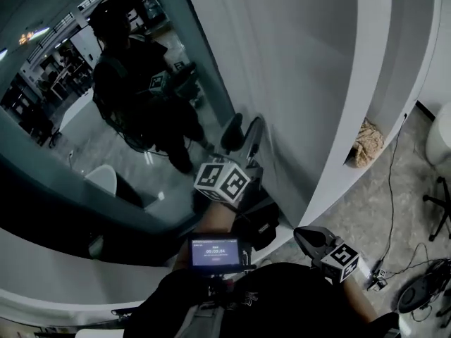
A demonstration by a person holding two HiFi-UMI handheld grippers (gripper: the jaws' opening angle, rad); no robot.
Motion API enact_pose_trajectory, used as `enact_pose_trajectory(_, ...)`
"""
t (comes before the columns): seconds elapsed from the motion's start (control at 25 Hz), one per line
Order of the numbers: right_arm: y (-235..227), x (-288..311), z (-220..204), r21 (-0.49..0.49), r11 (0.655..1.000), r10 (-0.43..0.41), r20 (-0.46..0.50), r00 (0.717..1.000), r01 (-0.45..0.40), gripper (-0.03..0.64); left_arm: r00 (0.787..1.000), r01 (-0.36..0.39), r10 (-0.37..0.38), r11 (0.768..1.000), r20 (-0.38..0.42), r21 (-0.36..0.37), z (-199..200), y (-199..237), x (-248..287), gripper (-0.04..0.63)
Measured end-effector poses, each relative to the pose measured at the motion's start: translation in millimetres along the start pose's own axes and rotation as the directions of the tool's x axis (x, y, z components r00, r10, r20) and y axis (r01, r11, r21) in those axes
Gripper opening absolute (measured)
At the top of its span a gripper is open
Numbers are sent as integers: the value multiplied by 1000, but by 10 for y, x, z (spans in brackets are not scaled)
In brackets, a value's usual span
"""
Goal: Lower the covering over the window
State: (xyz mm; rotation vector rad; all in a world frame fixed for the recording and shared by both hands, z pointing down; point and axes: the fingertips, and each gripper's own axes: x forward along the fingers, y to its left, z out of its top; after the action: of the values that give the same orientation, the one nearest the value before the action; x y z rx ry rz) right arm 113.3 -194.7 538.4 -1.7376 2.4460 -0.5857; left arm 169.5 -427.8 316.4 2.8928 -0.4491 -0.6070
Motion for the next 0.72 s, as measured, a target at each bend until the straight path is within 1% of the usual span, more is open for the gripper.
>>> enact_pose_trajectory(0.08,-110,-64,22,19,998,-64,24,998,63,8,999,19,-17,999,38,-27,38,66,120,230)
enact_pose_trajectory(0.16,-215,-113,17,38,993,-111,41,993,109,8,998,30,-27,998,62,-55,40,125,212,194)
enact_pose_trajectory(0.2,-245,-106,7,41,992,-123,43,991,121,8,997,33,-28,997,70,-68,44,161,245,149)
enact_pose_trajectory(0.28,-261,-48,-27,29,991,-128,39,991,127,8,996,42,-35,995,76,-87,61,227,275,29)
enact_pose_trajectory(0.32,-256,-17,-43,19,992,-126,34,991,126,8,996,51,-45,995,74,-90,66,239,267,18)
enact_pose_trajectory(0.4,-238,19,-45,2,993,-121,28,992,121,8,995,79,-74,994,61,-78,60,203,215,17)
enact_pose_trajectory(0.44,-228,30,-25,-3,993,-117,25,993,117,8,995,94,-91,994,51,-57,49,158,174,15)
enact_pose_trajectory(0.52,-214,85,59,-16,996,-92,29,995,92,8,992,125,-125,992,25,9,60,34,89,13)
enact_pose_trajectory(0.6,-149,189,244,-33,998,-43,45,998,44,8,987,158,-159,986,16,56,84,-58,-5,12)
enact_pose_trajectory(0.72,24,293,646,-62,998,22,103,994,-15,8,983,182,-184,980,20,75,78,-155,-171,11)
